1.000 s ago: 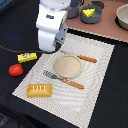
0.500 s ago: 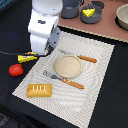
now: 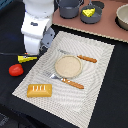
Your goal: Interact with the objects in diverse but meaningful ways.
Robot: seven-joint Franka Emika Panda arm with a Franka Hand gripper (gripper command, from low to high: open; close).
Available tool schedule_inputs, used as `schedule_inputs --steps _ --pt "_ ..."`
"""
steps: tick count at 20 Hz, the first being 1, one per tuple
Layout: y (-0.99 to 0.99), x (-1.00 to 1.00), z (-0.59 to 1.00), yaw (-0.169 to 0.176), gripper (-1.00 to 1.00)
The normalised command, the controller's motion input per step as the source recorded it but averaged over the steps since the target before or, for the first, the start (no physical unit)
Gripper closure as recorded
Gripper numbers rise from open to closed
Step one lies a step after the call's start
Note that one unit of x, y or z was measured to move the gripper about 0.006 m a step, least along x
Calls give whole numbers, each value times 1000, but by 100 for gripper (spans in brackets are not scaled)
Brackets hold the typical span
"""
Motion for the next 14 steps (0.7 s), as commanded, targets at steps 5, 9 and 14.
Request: schedule_inputs --steps 5,9,14 --pt "-142 -395 -242 102 -100" --pt "-102 -407 -205 107 -100" --pt "-127 -531 -146 87 -100"
